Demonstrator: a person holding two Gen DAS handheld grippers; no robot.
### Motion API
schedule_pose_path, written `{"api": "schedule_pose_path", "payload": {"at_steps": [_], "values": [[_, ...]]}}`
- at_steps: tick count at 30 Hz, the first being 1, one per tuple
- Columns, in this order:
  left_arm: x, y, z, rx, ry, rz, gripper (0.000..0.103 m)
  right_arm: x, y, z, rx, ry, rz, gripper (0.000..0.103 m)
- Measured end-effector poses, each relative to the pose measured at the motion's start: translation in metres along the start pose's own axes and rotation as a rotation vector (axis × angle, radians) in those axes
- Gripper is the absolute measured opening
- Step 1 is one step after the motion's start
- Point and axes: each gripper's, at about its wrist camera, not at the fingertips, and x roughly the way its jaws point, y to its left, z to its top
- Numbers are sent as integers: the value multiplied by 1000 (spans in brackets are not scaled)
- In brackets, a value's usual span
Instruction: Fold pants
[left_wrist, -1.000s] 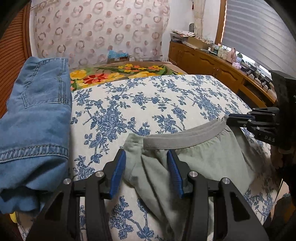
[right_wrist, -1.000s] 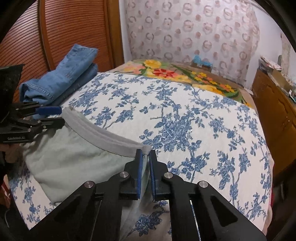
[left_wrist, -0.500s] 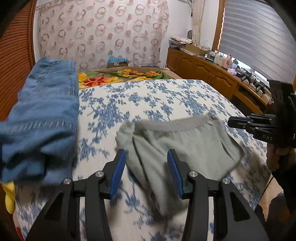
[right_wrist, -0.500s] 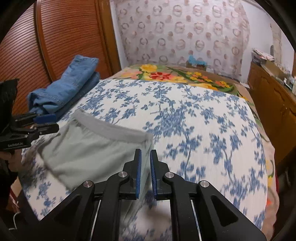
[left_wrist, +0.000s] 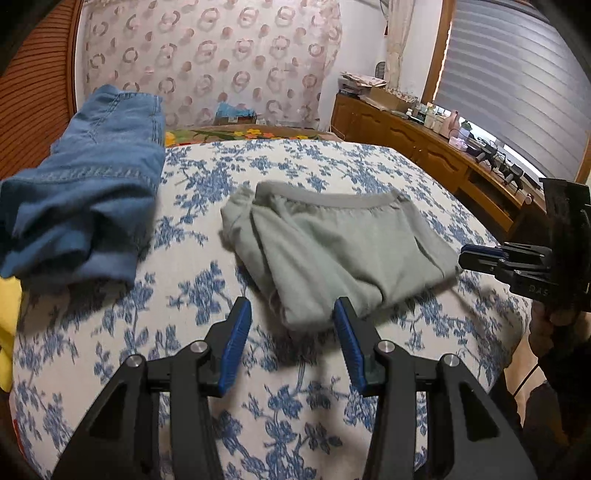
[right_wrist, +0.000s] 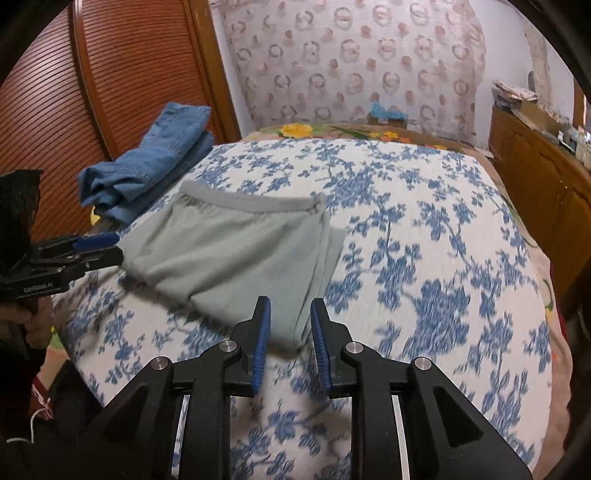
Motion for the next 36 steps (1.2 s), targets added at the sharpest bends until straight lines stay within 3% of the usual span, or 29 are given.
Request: {"api": "schedule_pose_path", "payload": {"at_steps": [11,19,22,26,36], "values": [[3,0,-4,6,-8,10,46,-2,2,-14,17,13,0,21],[15,-1,-4,7,13,-11,19,9,5,-13,14,34,0,21],[15,-3,-4,4,4,-16,12,9,5,-14,1,36,-6,9],[9,-1,-3,1,-29,8,9,4,3,-14,-33,12,-45,3],[-13,0,-2,5,-85,21,8,-22,0,-11,-57,-86,-141,0]]}}
